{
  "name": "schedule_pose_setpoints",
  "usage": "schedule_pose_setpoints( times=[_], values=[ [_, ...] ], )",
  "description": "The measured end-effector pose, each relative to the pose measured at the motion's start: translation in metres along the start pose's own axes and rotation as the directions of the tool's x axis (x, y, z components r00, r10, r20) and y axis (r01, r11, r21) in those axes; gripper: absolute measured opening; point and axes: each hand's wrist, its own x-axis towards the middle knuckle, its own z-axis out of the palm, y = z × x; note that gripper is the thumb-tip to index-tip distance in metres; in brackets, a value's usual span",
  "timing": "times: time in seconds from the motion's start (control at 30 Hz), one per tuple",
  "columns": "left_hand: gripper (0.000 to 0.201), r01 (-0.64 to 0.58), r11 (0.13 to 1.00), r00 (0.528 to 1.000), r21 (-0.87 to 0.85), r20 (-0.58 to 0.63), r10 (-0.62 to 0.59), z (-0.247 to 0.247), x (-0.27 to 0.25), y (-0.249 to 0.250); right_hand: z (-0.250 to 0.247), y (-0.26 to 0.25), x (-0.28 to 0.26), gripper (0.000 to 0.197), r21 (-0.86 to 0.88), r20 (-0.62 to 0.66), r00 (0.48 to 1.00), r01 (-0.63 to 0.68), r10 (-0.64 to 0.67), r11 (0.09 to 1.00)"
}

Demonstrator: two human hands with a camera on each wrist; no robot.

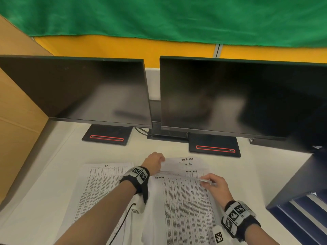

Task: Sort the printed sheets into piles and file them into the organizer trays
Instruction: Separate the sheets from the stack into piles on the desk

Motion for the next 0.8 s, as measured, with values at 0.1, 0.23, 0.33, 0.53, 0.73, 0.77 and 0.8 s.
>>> schedule_pose_setpoints(
  times=[0.1, 0.23, 0.33, 0.53, 0.73, 0.77, 0.8],
  values=[
    [0.025, 0.066, 0.998, 0.996, 0.0, 0.067, -0.066, 0.0, 0.002, -0.005, -0.001, -0.001, -0.004, 0.011, 0.057, -0.001, 1.0, -0.015, 0.015, 0.998],
    [0.022, 0.014, 1.0, 0.993, 0.001, 0.118, -0.014, 0.001, 0.002, -0.001, 0.001, 0.002, -0.004, 0.042, 0.305, -0.046, 0.986, -0.136, 0.157, 0.943],
    [0.012, -0.083, 0.996, 0.995, -0.031, 0.047, 0.084, 0.005, -0.004, 0.006, 0.001, 0.008, 0.0, 0.07, 0.334, 0.001, 0.978, -0.198, 0.209, 0.922],
    [0.019, -0.193, 0.98, 0.981, -0.044, 0.018, 0.194, 0.006, -0.016, 0.016, 0.001, 0.004, 0.001, 0.028, 0.047, -0.014, 0.99, -0.142, 0.143, 0.989],
    [0.025, -0.076, 0.992, 0.996, 0.103, -0.035, 0.08, 0.004, -0.01, 0.018, 0.001, 0.001, -0.007, 0.01, -0.024, -0.075, 0.995, -0.075, 0.073, 0.997],
    [0.023, -0.086, 0.986, 0.996, 0.141, -0.027, 0.09, 0.004, -0.009, 0.019, 0.001, 0.0, -0.007, 0.013, -0.037, -0.08, 0.995, -0.06, 0.057, 0.998],
    [0.021, -0.105, 0.979, 0.993, 0.175, -0.039, 0.113, 0.005, -0.007, 0.018, 0.001, 0.0, -0.008, 0.018, -0.05, -0.086, 0.995, -0.056, 0.052, 0.997]
  ],
)
